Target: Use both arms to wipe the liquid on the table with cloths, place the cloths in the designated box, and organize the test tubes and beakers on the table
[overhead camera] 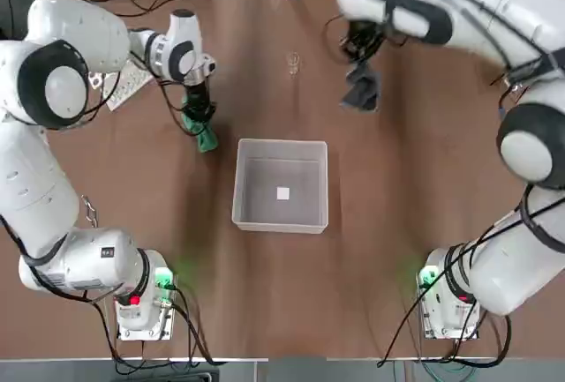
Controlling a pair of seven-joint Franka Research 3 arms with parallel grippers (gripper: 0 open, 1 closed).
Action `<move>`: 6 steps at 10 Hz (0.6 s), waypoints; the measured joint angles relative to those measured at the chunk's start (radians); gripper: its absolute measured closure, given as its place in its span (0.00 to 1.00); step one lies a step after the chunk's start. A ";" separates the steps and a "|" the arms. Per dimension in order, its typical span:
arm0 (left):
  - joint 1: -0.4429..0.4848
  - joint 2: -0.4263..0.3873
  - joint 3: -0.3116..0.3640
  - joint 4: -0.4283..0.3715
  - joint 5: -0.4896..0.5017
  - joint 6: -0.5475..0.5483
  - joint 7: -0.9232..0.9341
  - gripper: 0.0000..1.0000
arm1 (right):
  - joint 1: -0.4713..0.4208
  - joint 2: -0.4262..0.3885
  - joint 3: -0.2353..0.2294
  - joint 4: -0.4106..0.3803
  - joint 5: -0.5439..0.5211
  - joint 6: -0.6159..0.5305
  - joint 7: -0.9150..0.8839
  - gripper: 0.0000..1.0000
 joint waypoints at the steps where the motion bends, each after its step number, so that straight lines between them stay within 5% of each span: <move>1: -0.011 0.016 -0.037 0.039 0.000 0.000 -0.037 0.94 | -0.095 0.002 -0.001 -0.014 0.003 0.019 -0.089 0.90; 4: -0.029 0.025 -0.046 0.036 0.000 -0.064 -0.071 0.94 | -0.294 0.016 0.000 -0.141 0.006 0.231 -0.348 0.90; 6: -0.008 0.016 0.023 -0.015 0.003 -0.119 -0.015 0.94 | -0.426 0.060 0.000 -0.198 0.007 0.320 -0.494 0.90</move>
